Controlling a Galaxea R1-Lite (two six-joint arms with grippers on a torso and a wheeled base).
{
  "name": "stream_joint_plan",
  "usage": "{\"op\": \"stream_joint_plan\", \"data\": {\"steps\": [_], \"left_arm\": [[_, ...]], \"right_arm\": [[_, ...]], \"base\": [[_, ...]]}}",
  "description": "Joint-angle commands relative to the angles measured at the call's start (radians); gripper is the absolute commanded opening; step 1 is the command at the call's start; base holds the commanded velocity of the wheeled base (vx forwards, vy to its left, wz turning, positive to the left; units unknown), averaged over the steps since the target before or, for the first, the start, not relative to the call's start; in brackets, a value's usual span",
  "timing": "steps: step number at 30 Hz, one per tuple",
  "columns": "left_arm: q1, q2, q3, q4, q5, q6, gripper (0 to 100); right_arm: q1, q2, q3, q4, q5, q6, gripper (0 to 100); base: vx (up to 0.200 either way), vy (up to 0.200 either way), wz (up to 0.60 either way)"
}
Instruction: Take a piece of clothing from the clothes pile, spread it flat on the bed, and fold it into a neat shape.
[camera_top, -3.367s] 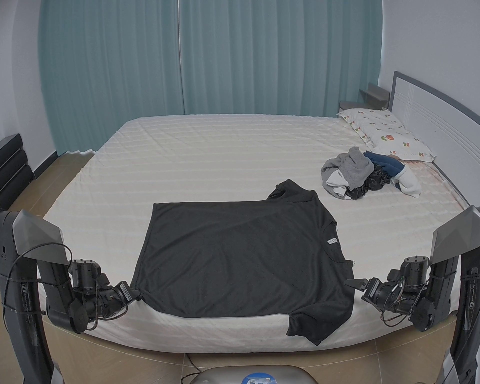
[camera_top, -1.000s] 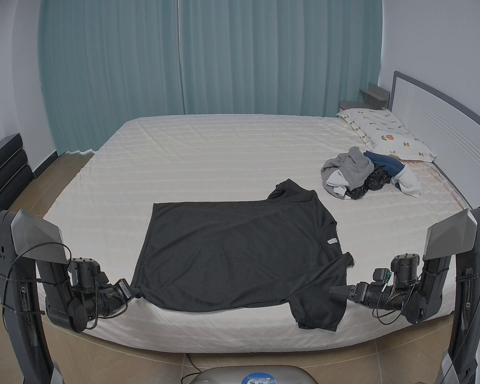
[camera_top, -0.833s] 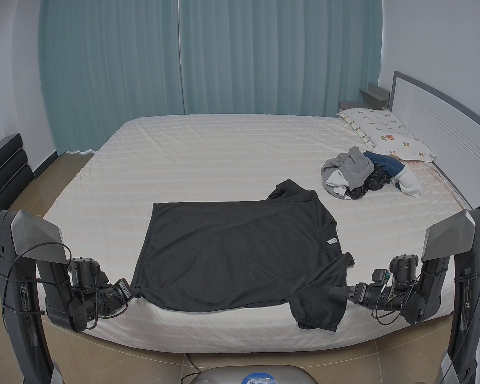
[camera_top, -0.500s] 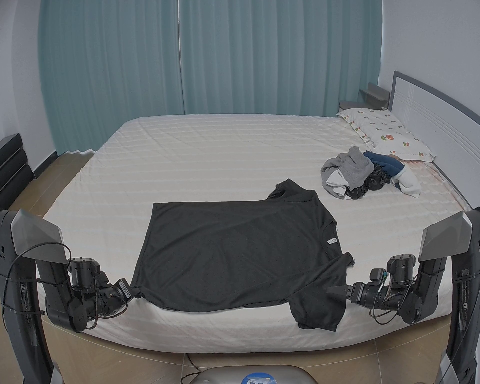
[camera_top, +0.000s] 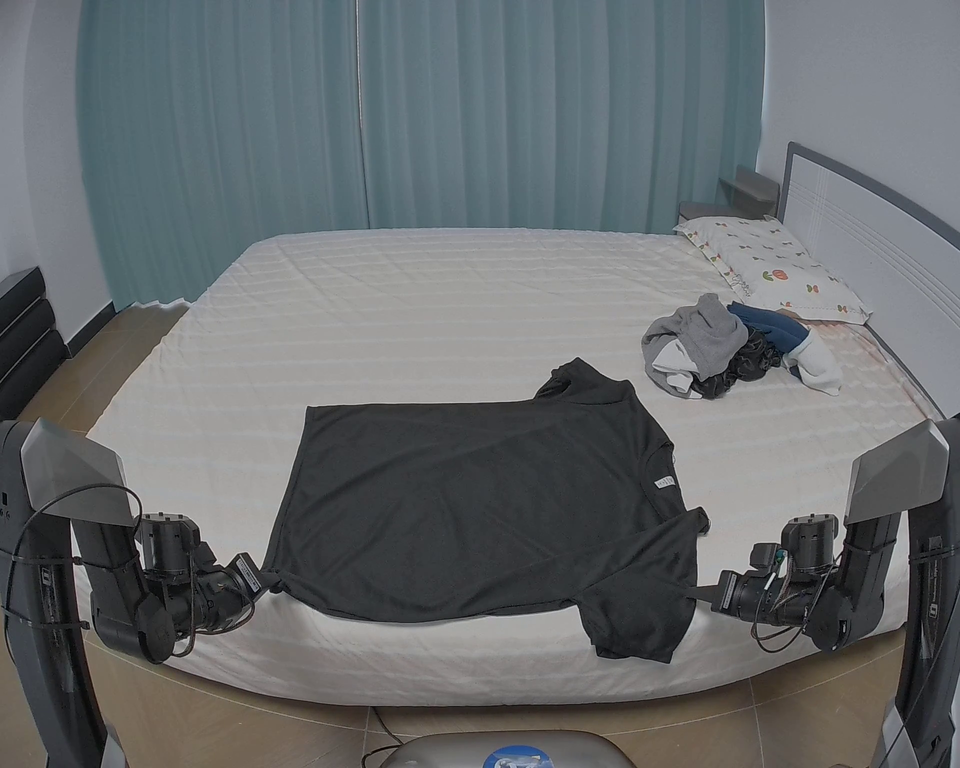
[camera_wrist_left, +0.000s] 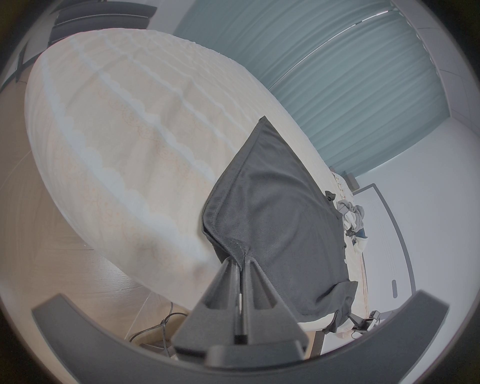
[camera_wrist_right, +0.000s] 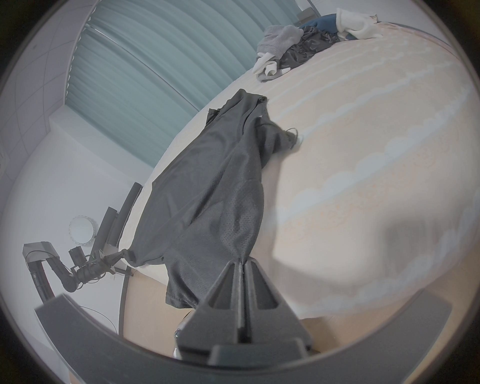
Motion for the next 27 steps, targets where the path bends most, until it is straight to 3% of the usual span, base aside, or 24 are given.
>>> {"op": "stream_joint_plan", "data": {"steps": [1,11,21,27], "left_arm": [[0.002,-0.003,-0.001,-0.002,0.001,-0.001,0],[0.009,-0.021,0.019,-0.002,0.015,0.007,0],[0.008,-0.039,0.125,-0.154,0.018,0.074,0],[0.008,-0.041,0.143,-0.16,0.017,0.1,0]], "right_arm": [[-0.019,-0.05,0.048,-0.001,0.009,-0.009,0],[-0.011,-0.122,0.139,0.013,0.009,-0.065,0],[0.014,-0.13,0.163,0.013,-0.004,-0.102,0],[0.006,-0.131,0.29,-0.094,0.006,-0.099,0]], "base": [[0.0,0.0,0.0],[0.0,0.0,0.0],[0.0,0.0,0.0],[0.0,0.0,0.0]]}}
